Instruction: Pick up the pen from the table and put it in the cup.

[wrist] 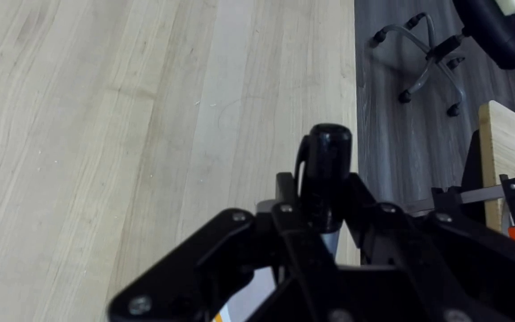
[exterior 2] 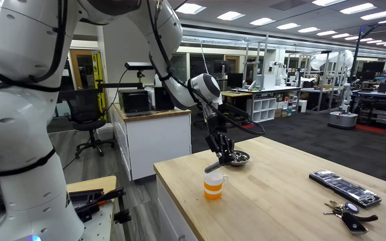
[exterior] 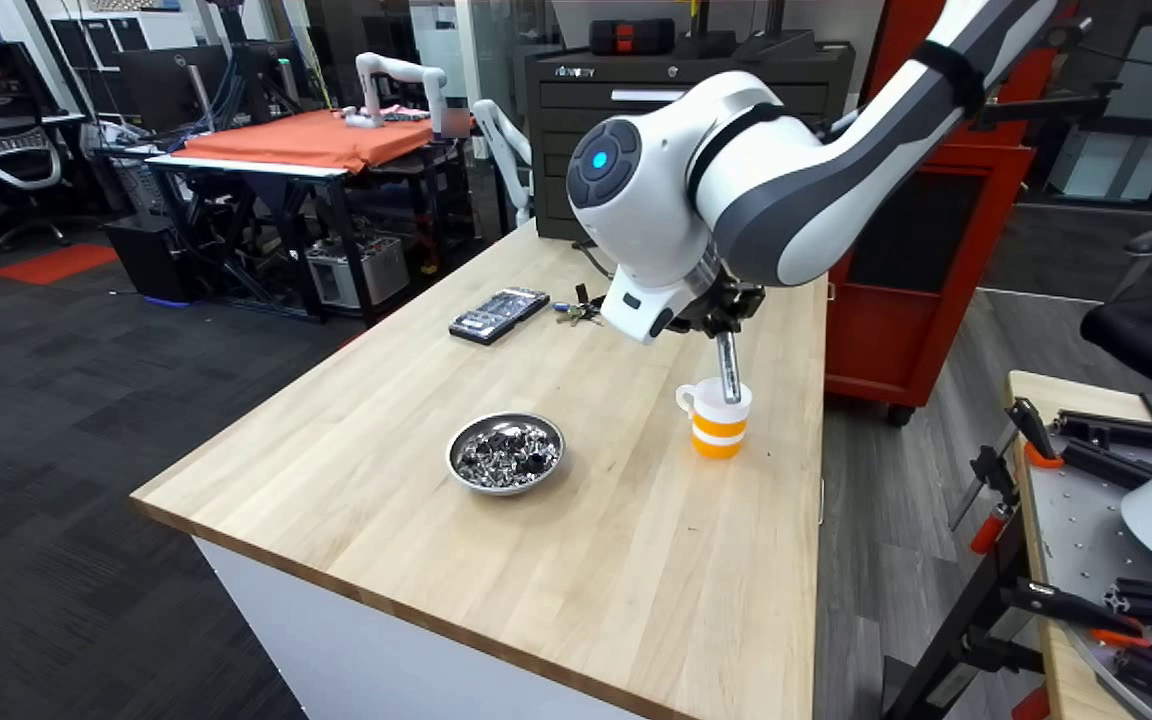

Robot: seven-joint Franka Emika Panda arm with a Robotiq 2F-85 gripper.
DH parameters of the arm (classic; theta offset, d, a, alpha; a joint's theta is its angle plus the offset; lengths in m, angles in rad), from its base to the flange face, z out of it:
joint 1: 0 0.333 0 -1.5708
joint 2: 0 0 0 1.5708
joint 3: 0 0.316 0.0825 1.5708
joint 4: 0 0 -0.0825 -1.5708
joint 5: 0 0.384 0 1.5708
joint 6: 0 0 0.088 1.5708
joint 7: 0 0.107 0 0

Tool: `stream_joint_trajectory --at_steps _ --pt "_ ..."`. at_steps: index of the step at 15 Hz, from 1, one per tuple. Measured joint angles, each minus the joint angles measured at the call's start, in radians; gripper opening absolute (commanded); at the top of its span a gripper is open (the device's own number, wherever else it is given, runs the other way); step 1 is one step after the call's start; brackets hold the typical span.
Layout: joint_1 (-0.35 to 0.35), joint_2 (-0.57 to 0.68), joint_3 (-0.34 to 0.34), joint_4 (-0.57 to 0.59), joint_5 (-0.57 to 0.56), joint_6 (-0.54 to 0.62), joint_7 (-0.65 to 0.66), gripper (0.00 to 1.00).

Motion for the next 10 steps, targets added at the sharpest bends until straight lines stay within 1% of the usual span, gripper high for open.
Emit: stream_joint_trajectory --at_steps 10 --pt "0.015 0.0 0.02 -0.046 -0.068 0.0 0.0 0.07"
